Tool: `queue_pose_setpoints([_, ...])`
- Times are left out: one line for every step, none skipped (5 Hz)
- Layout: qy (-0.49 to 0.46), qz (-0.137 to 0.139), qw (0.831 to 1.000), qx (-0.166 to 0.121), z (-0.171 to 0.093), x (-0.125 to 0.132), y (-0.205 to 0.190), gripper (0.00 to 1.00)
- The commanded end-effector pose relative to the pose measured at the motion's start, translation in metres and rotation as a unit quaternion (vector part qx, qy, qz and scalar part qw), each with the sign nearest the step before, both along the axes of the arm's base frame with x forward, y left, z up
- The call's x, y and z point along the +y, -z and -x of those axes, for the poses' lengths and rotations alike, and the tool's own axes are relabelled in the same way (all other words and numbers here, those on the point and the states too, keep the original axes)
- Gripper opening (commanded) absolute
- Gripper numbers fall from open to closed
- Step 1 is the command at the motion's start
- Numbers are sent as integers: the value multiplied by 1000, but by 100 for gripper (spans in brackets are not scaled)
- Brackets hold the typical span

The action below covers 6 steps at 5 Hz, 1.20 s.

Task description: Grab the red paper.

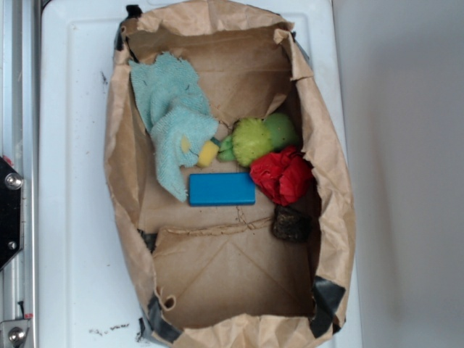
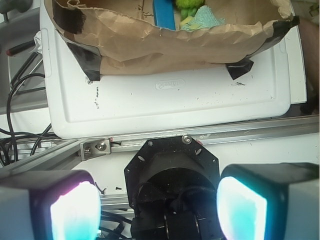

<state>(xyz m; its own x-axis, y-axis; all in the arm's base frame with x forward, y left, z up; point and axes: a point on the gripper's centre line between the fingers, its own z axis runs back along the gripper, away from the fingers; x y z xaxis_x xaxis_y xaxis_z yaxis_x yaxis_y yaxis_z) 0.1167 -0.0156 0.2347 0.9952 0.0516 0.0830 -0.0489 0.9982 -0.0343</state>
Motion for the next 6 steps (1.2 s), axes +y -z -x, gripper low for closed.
queue_pose_setpoints([0, 0, 1000, 0, 0, 0, 0, 100])
queue_pose_setpoints([-13, -1, 1000, -3, -44, 3, 14, 100])
queue_pose_setpoints([-8, 2, 1000, -16, -77, 11, 28, 100])
queue_pose_setpoints([0, 10, 999, -40, -108, 21, 41, 100])
queue_pose_setpoints([8, 16, 998, -68, -133, 36, 54, 100])
queue_pose_setpoints([8, 33, 996, -81, -149, 48, 58, 100])
